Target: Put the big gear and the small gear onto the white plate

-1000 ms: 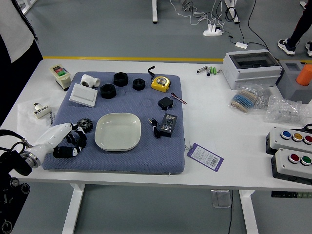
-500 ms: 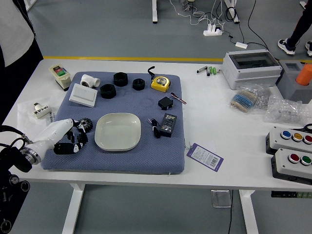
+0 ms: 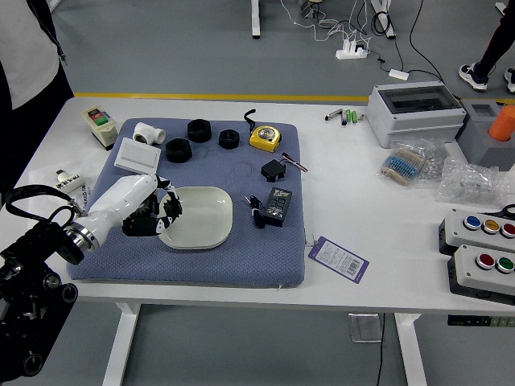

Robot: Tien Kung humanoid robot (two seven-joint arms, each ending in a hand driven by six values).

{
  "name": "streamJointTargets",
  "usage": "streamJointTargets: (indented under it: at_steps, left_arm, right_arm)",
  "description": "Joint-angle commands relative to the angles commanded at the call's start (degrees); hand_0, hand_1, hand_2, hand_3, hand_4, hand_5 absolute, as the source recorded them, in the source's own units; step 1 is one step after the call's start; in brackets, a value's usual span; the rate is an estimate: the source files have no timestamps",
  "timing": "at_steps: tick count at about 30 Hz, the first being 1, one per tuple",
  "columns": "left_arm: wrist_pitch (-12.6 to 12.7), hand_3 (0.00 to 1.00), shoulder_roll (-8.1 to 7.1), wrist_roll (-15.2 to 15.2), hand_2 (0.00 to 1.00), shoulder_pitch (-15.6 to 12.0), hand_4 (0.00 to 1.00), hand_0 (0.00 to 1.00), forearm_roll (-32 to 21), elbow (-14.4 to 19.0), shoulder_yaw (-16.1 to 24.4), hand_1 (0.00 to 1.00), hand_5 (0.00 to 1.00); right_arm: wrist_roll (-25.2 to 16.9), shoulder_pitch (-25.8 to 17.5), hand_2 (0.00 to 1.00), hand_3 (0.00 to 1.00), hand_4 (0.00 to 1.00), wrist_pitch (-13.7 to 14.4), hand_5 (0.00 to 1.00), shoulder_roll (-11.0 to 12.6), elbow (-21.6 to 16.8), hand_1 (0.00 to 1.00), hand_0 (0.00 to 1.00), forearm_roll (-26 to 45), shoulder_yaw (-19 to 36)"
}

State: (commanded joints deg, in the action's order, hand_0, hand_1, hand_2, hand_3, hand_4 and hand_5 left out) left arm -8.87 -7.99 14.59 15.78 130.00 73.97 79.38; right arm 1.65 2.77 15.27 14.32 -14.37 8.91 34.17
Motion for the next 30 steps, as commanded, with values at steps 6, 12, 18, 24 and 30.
streamJointTargets:
  at_steps: [6, 12, 18, 24, 30]
  left_arm:
    - [-0.5, 0.707, 1.45, -2.0, 0.615, 1.8, 0.668, 0.458, 0.0, -2.8, -3.8, 0.522, 0.002]
    - [2.1, 0.777, 2.88, -2.0, 0.728, 3.5, 0.852, 0.493, 0.0, -7.2, -4.4, 0.639, 0.002]
    - [2.8, 0.79, 3.7, -2.2, 0.764, 4.7, 0.912, 0.54, 0.0, -10.6, -4.1, 0.671, 0.002]
    - [2.5, 0.808, 3.82, -2.7, 0.788, 4.9, 0.933, 0.562, 0.0, -10.5, -4.4, 0.689, 0.002]
    - [3.6, 0.81, 3.48, -2.9, 0.785, 5.2, 0.94, 0.565, 0.0, -8.4, -3.2, 0.689, 0.002]
  right_arm:
    - [-0.1, 0.2, 0.752, 0.568, 0.803, 0.2, 0.666, 0.1, 0.0, 0.716, 0.713, 0.2, 0.2]
    - [-0.1, 0.3, 0.752, 0.568, 0.803, 0.2, 0.665, 0.1, 0.0, 0.716, 0.713, 0.3, -0.1]
    - [-0.1, 0.2, 0.752, 0.568, 0.803, 0.2, 0.666, 0.0, 0.0, 0.716, 0.712, 0.5, -0.4]
    - [-0.1, 0.1, 0.752, 0.567, 0.802, 0.3, 0.666, -0.1, 0.0, 0.716, 0.712, 0.6, -0.6]
    - [-0.1, 0.0, 0.752, 0.567, 0.802, 0.2, 0.667, -0.1, 0.0, 0.716, 0.711, 0.7, -0.8]
